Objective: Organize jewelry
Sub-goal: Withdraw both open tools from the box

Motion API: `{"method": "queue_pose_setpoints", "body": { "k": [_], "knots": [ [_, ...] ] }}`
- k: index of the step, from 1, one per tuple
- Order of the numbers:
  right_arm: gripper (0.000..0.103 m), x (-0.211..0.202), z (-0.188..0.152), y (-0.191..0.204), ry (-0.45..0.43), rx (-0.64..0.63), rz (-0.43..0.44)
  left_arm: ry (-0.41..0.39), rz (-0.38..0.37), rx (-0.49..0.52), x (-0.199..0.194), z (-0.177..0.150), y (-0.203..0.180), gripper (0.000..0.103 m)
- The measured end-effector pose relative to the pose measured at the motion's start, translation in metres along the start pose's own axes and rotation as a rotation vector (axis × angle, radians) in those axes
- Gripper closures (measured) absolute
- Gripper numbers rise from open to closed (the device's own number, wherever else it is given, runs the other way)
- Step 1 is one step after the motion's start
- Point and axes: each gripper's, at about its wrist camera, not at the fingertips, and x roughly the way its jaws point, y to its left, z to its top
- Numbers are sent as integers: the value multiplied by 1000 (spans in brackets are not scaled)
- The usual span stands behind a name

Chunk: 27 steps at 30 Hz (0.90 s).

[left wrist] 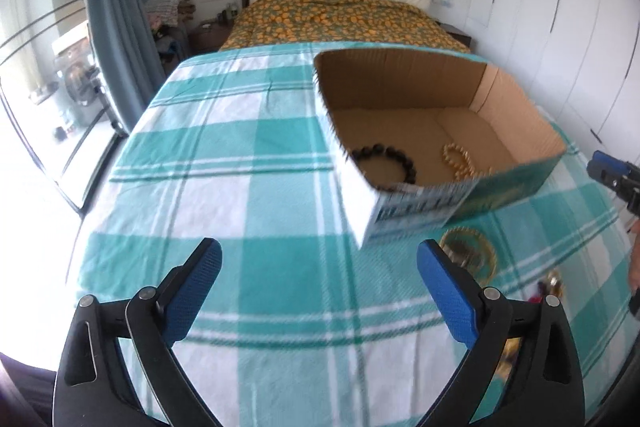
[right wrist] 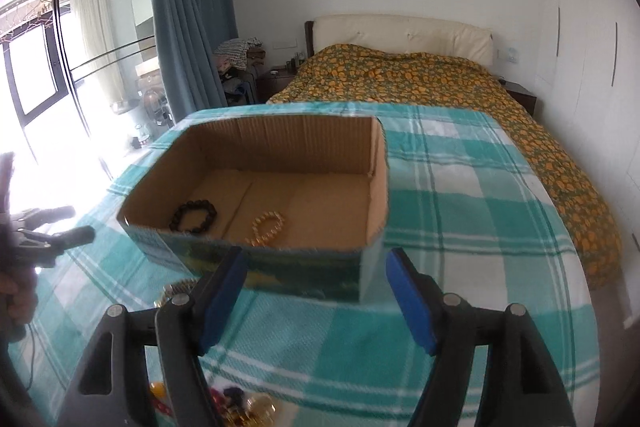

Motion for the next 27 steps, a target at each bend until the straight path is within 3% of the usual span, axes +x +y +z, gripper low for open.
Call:
{"method": "queue_pose_setpoints", "body": {
  "k": [5,10,15,21,23,27],
  "knots": [
    [30,-19,-59,-31,74,36,-76,47,31,-25,-5,-57,15,4],
    [30,-33,-99,-39,120,4,-146,50,48,-83,6,-86,21,5],
    [30,-28,-116,-42,113,-8,-171,35,51,-100,11,-85,17,5],
    [27,-21,-124,-49,172,44,-156,94,65,-74,24,-87,13,0],
    [21,-19,-125,-53,187,61,-185,93,66,-75,25,-87,14,0],
    [18,-17,-126,-51,198,54,-239,92,68,-78,23,-89,14,0]
  ]
}}
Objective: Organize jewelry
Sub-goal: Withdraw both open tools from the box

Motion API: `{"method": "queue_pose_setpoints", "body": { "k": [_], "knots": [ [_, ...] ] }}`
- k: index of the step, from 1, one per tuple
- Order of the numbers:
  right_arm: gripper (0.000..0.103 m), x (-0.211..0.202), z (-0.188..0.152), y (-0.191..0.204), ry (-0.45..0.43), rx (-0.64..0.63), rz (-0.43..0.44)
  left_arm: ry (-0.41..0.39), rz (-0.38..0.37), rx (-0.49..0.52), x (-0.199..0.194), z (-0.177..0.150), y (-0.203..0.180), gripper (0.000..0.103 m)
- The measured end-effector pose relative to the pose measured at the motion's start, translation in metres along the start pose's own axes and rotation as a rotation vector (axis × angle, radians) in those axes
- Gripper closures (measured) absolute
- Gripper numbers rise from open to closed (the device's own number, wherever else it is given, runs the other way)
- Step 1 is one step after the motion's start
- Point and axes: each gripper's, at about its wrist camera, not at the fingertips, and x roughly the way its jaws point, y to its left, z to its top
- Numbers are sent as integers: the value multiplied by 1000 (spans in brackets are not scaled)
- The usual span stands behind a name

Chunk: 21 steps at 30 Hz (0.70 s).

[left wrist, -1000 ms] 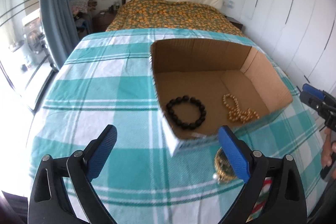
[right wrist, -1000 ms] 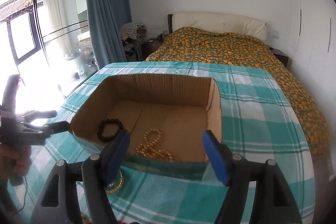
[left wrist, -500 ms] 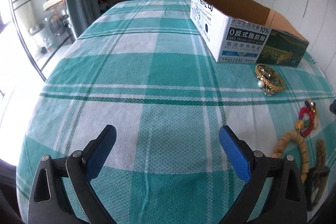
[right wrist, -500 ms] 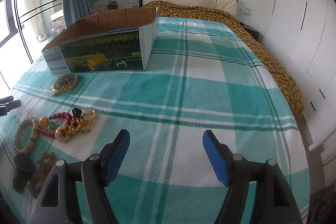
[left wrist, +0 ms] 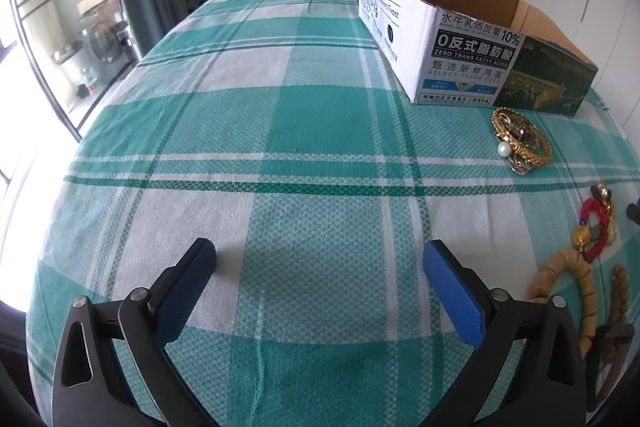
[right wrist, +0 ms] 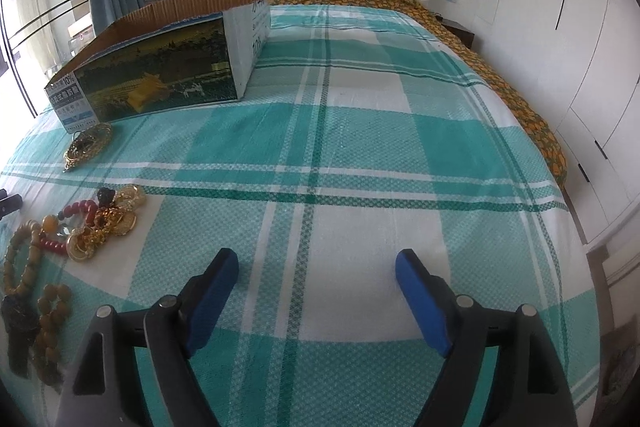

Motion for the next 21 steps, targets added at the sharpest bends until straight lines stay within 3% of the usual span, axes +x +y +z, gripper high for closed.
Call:
{"method": "queue_pose_setpoints", "body": {
  "k": [9,16,21],
  "knots": [
    [14,-3,0,4,-9,-27,-61,-4,27,-35,0,-2,3,0],
    [11,1,1,-6,12,23,-4,-5,71,-96,0,-3,11,0],
    [10,3,1,-5,16,25,-17,-5,71,-96,0,-3,11,0]
  ]
}}
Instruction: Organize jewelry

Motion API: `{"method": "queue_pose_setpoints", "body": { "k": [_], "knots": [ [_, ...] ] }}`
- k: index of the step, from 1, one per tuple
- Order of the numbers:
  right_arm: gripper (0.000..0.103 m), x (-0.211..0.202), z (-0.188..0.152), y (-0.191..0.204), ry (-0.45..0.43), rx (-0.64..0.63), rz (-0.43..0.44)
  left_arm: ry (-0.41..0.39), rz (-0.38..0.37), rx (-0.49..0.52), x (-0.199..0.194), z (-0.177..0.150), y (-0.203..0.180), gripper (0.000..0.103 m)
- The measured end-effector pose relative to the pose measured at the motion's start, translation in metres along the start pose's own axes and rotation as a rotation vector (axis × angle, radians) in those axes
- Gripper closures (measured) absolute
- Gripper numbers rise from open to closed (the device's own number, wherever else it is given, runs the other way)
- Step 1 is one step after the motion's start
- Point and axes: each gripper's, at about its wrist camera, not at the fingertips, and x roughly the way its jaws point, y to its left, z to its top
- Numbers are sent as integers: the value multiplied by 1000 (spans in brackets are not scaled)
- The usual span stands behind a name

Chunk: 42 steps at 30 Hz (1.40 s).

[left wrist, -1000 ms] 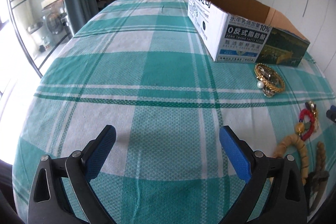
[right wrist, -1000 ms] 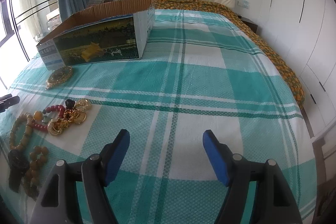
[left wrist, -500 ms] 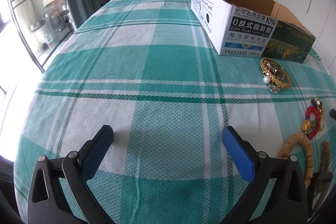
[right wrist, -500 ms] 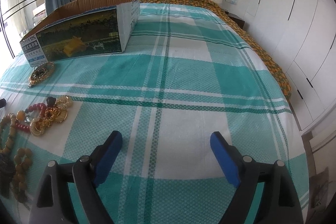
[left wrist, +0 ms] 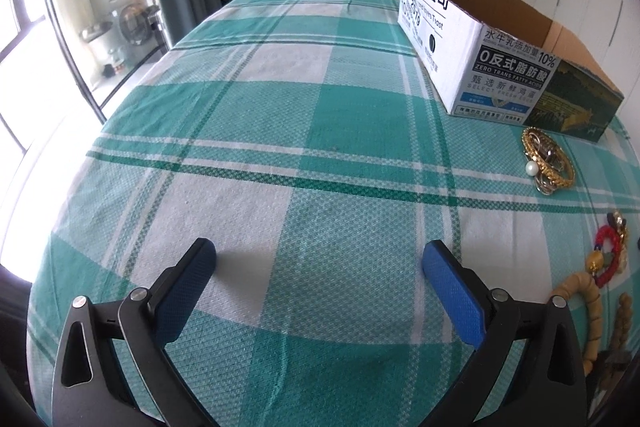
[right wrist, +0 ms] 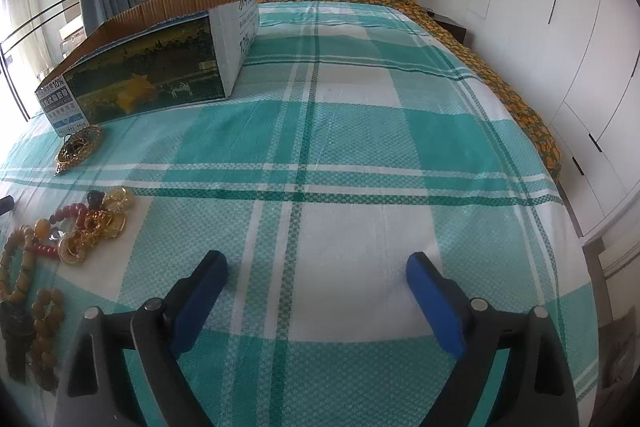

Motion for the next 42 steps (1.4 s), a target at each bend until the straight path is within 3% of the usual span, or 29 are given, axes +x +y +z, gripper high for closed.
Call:
{"method": "queue_pose_setpoints", "body": {
  "k": [42],
  "knots": [
    [8,0,1,-1,8,8,9,-3,14,-28,2,1,5,0]
  ]
}}
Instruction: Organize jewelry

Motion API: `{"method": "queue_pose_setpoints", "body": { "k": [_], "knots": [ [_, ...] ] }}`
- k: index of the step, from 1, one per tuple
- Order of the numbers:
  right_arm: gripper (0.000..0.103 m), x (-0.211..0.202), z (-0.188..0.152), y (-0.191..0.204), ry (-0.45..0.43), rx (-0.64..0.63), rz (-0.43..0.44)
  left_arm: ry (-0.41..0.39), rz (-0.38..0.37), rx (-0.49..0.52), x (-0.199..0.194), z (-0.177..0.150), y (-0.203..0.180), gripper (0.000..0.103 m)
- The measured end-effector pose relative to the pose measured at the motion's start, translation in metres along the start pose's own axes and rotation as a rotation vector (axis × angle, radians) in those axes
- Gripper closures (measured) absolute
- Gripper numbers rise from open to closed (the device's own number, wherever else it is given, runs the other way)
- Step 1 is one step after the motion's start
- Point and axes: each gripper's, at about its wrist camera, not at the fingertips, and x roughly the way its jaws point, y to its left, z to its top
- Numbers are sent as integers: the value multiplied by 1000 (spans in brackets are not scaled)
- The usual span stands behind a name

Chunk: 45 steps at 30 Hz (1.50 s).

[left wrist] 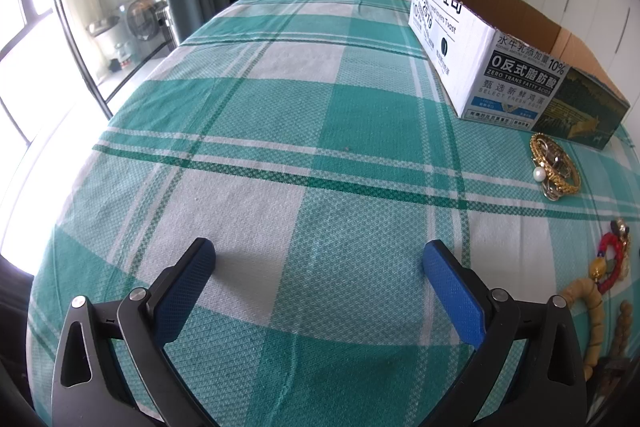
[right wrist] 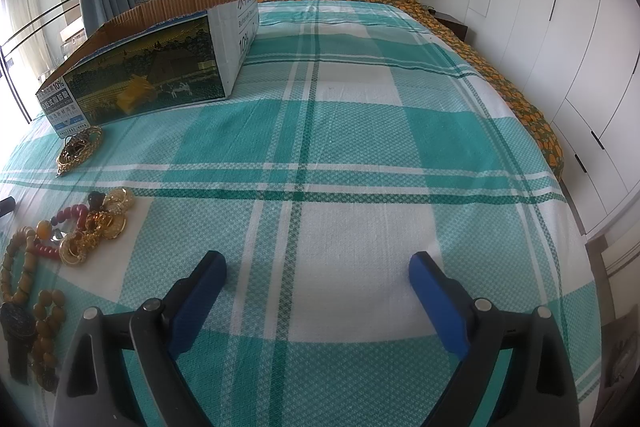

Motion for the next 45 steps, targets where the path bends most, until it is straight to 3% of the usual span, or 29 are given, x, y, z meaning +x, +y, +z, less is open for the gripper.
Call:
{"method": "queue_pose_setpoints", "body": {
  "k": [30,34,39,45],
  "knots": [
    [8,-1,0,0,4,-1,0,4,-3,8,0,0,0,0],
    [3,2,2,-1,11,-4,15,5,-17,23,0,0,0,0],
    [4,1,2,-4,17,-17,47,9,-68,57,-5,-4,1,0],
    [5,-32,-18,-17,-42,34,51,-51,-170,83,-39,-30,3,1]
  ]
}}
